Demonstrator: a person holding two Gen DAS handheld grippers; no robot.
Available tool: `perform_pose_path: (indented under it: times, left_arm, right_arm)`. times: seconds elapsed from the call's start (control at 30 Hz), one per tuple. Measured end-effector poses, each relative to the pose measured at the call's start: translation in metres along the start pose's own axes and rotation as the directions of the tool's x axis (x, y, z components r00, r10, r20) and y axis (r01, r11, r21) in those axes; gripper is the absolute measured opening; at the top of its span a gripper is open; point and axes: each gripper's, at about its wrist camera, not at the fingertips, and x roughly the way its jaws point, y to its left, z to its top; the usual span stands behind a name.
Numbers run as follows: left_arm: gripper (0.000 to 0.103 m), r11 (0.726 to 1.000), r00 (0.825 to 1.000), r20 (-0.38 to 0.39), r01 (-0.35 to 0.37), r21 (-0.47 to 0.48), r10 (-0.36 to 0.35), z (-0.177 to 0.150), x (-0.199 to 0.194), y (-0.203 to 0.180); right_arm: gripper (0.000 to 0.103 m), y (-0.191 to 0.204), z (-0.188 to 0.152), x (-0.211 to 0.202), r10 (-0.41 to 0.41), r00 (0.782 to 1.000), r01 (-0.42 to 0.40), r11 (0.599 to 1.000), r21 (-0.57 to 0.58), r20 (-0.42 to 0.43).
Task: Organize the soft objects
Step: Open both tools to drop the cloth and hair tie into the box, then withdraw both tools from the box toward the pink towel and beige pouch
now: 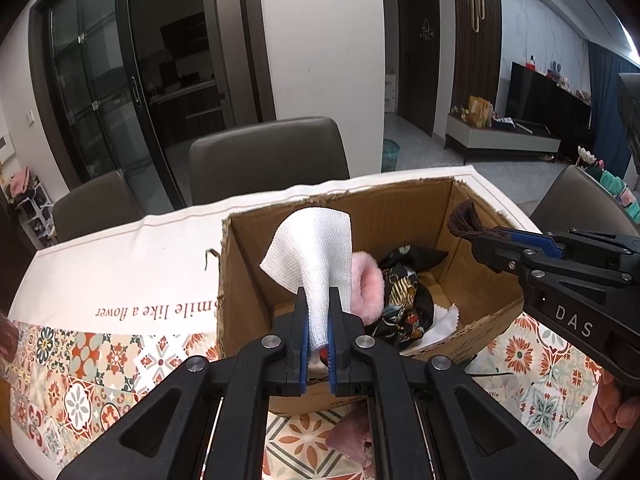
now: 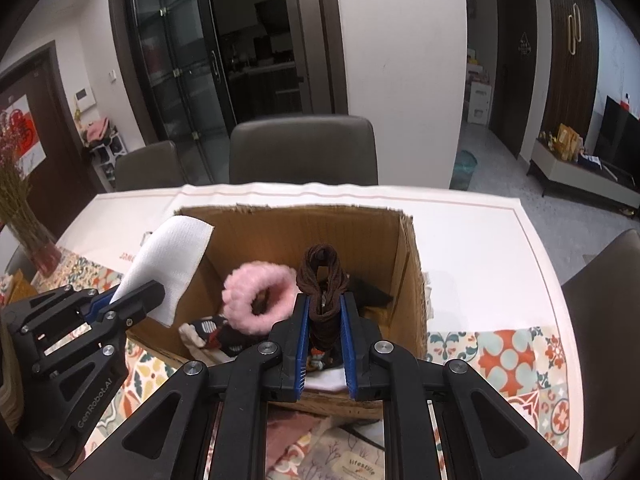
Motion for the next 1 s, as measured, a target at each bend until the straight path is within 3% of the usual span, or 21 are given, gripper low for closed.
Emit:
perform_pose_path:
  times: [0.1, 0.2, 0.27, 0.33, 0.63, 1.0]
  left_arm:
    - [0.010, 1.000, 1.000, -0.014, 0.012, -0.011, -0.012, -0.001, 0.004, 0.001]
    - [0.018, 1.000, 1.000, -0.013, 0.023, -0.012, -0.023, -0.002, 0.005, 0.001]
    - [0.028, 1.000, 1.000, -0.010, 0.023, -0.005, -0.023, -0.003, 0.005, 0.000]
    - [0.036, 1.000, 1.000, -0.006, 0.028, -0.006, -0.028, -0.003, 0.005, 0.000]
    - [0.042, 1.000, 0.999, 0.033, -0.007, -0.004, 0.008, -0.001, -0.011, 0.001]
    - [0.045, 1.000, 0.995, 0.100, -0.008, -0.022, 0.010, -0.006, -0.049, -0.001]
  right_arm:
    - [0.018, 0.000, -0.002, 0.006, -0.001, 1.000, 0.001, 1.000, 0.001, -0.017]
    - [0.021, 0.000, -0.003, 0.010, 0.010, 0.999, -0.010, 1.000, 0.005, -0.036]
    - [0.028, 0.000, -0.002, 0.011, 0.015, 0.999, -0.015, 1.000, 0.007, -0.038]
    - [0.041, 0.000, -0.003, 0.011, 0.021, 0.999, -0.021, 1.000, 0.007, -0.032]
    - [0.053, 0.001, -0.003, 0.004, -0.018, 1.000, 0.018, 1.000, 0.011, -0.015]
    - [0.054, 0.002, -0.007, -0.029, -0.043, 0.998, 0.042, 0.999, 0.015, 0.049]
